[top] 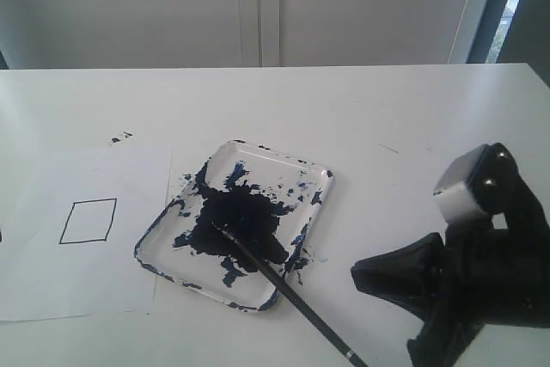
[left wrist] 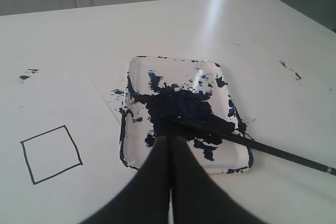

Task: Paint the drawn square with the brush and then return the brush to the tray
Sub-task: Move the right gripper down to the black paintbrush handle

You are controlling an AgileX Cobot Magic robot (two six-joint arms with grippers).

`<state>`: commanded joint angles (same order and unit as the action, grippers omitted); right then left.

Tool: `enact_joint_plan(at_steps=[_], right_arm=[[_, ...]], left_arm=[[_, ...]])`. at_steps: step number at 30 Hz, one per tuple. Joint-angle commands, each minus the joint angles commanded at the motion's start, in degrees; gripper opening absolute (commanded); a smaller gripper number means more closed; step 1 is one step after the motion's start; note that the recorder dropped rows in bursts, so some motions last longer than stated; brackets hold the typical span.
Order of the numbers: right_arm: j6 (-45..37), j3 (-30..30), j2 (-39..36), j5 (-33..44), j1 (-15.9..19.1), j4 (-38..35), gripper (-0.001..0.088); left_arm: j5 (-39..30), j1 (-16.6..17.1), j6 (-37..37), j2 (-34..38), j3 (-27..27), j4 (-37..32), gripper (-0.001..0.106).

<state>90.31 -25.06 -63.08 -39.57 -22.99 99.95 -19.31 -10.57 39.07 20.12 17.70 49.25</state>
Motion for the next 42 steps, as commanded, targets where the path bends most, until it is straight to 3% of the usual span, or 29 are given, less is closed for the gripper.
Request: enact_joint_plan(at_steps=[4, 11, 20, 29, 35, 37, 39, 42], right_arm=[[6.39, -4.1, -0.35, 6.78, -0.61, 0.0, 0.0], [11.59, -6.77, -0.35, 9.19, -0.61, 0.0, 0.0], [11.85, -6.82, -0.35, 4.13, -0.61, 0.0, 0.0], [11.85, -6.91, -0.35, 6.02, -0.61, 0.0, 0.0], [11.57, -6.91, -0.35, 6.67, -0.61, -3.85, 0.0], [4.84, -6.91, -0.44, 7.35, -0.61, -8.85, 0.0], [-8.86, -6.91, -0.44, 8.67, -0.61, -18.12, 0.0], [-30.52, -6.91, -0.44, 15.96, -0.61, -38.01, 0.0]], left_arm=[[0.0, 0.0, 0.0, 0.0, 0.0, 0.0, 0.0], [0.0, 0.0, 0.0, 0.0, 0.0, 0.0, 0.0], [0.45, 0.0, 0.0, 0.0, 0.0, 0.0, 0.0], [0.45, 0.0, 0.0, 0.0, 0.0, 0.0, 0.0], [0.45, 0.0, 0.0, 0.0, 0.0, 0.0, 0.0], [0.45, 0.0, 0.0, 0.0, 0.0, 0.0, 0.0], [0.45, 0.0, 0.0, 0.0, 0.0, 0.0, 0.0], [0.47, 0.0, 0.0, 0.0, 0.0, 0.0, 0.0]])
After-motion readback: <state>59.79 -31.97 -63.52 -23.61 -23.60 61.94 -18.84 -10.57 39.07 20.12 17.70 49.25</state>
